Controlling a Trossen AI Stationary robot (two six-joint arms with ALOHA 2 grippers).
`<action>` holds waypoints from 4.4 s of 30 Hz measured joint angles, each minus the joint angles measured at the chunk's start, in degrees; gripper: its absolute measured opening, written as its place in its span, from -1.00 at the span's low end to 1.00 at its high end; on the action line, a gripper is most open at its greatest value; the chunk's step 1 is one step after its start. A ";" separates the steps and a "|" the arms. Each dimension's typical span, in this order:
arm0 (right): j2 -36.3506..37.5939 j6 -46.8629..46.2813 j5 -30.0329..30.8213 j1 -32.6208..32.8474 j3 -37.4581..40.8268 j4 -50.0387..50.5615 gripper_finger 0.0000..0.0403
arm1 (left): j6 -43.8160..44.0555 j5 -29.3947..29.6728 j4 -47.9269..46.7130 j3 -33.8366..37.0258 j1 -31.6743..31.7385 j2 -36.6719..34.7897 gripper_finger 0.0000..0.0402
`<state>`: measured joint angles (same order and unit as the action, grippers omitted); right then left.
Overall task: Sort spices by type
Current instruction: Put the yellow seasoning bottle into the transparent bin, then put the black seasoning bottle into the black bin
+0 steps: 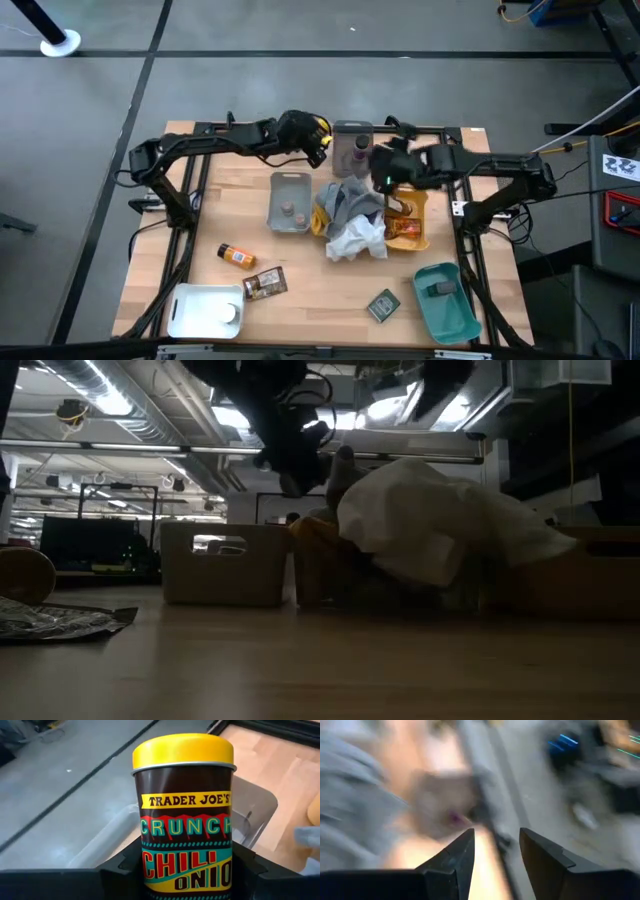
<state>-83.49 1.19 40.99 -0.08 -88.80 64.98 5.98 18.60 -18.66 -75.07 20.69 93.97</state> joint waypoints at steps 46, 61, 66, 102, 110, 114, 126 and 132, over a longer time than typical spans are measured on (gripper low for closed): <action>-17.18 5.53 -41.76 -31.91 19.68 -71.43 -0.22 | -12.74 -11.44 42.06 16.52 8.78 8.81 -0.16; -17.07 8.32 -43.76 -31.75 19.60 -67.49 -0.22 | -15.81 -11.78 42.26 16.57 8.83 11.89 -0.16; -16.85 9.77 -43.78 -31.75 19.48 -67.20 -0.22 | -18.90 -11.38 43.19 16.63 8.97 13.22 -0.16; -16.87 9.59 -48.15 -31.74 19.44 -67.88 -0.22 | -16.50 -11.49 43.79 16.59 9.35 15.23 0.14; -16.87 9.59 -48.15 -31.75 19.44 -67.86 -0.22 | -16.44 -11.60 43.45 16.59 9.35 15.20 0.23; -16.87 9.59 -48.15 -31.75 19.44 -67.86 -0.22 | -15.58 -11.60 43.87 16.59 9.13 15.13 0.24; -11.31 9.80 -45.38 -31.82 19.48 -64.44 -0.22 | -15.37 -11.63 43.96 15.39 7.22 10.06 0.24; -4.44 9.67 -44.35 -31.76 19.48 -57.04 -0.22 | -13.53 -11.56 35.04 15.39 6.11 0.55 0.24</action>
<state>-87.92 10.86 -3.36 -31.84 -69.32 7.95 -7.55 7.04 16.38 -59.68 26.80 94.53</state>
